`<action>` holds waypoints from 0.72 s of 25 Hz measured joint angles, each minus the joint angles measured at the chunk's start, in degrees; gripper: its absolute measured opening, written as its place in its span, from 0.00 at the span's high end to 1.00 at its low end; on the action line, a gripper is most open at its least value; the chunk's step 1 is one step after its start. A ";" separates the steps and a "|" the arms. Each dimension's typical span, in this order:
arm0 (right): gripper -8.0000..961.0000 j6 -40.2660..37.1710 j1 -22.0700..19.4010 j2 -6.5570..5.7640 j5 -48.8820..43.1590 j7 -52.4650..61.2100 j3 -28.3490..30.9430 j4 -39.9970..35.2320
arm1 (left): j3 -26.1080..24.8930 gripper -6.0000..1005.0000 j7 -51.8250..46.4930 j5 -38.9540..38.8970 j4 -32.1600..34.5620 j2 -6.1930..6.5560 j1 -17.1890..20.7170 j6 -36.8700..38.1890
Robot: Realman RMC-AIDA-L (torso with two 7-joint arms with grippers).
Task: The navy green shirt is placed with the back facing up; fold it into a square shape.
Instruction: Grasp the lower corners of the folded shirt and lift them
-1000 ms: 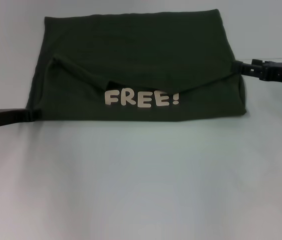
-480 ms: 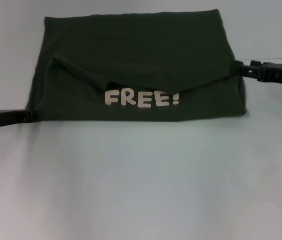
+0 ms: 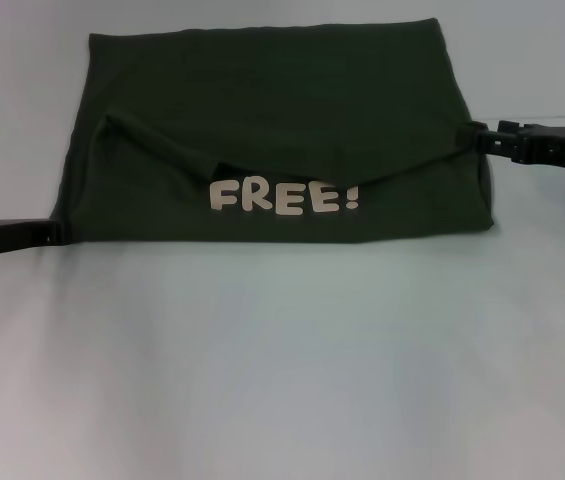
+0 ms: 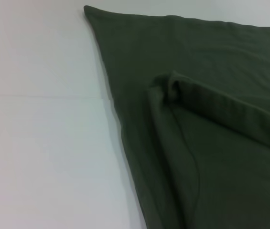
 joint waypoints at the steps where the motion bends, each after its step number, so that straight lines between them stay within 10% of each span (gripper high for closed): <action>1: 0.05 0.00 0.02 0.00 0.00 0.10 0.00 0.00 | -0.02 0.98 0.00 0.00 0.01 0.02 0.00 0.10; 18: 0.05 -7.11 4.80 -4.19 -23.94 32.59 -2.97 -5.87 | -0.14 0.99 -0.69 0.18 0.27 0.58 -0.55 0.71</action>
